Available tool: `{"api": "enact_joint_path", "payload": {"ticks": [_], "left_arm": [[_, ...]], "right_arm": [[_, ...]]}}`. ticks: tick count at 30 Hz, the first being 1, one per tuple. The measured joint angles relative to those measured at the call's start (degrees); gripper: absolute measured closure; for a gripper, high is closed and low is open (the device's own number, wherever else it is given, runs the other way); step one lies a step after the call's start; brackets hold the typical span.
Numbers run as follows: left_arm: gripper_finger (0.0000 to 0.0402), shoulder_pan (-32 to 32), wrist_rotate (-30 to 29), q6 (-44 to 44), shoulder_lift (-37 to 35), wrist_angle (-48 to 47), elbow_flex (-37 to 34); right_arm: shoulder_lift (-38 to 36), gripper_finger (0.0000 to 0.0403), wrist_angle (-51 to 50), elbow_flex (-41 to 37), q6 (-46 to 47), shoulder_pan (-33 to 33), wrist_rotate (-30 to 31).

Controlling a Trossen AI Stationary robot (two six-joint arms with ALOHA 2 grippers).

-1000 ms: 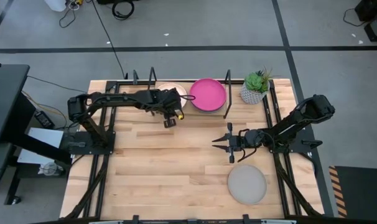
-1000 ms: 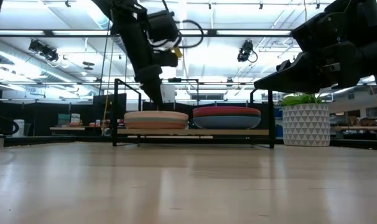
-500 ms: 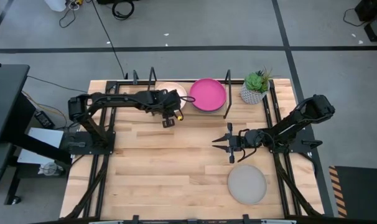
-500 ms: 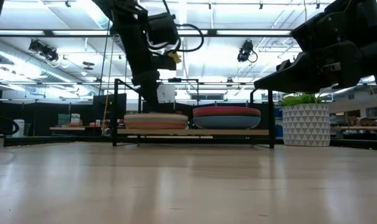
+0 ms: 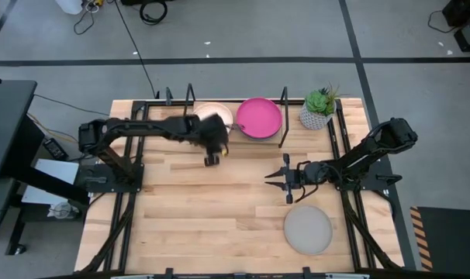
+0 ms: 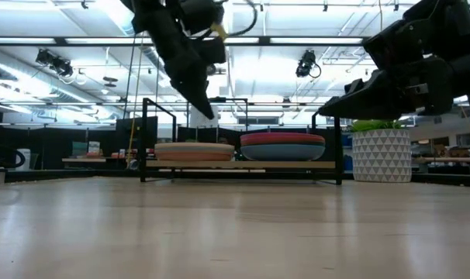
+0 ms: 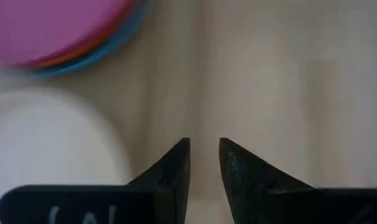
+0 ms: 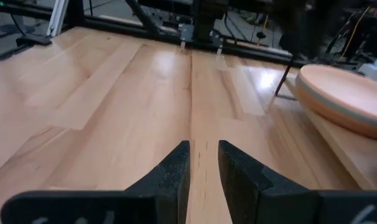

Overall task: Place and stack plates onto a shelf
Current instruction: Stack the gray plate onto the white plate

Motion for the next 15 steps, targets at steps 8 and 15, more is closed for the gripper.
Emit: {"api": "enact_joint_path", "payload": {"ticks": [8,15], "left_arm": [[0.0309,-12.0,-2.8,3.4,1.4,3.2,-0.1],[0.0309,-15.3,-5.0,5.1,0.9,0.9,-0.1]], "right_arm": [[0.0,0.0314,-5.0,1.4,4.6,2.8,3.2],[0.2,0.0314,-36.0,15.1,7.9,7.8,8.0]]}}
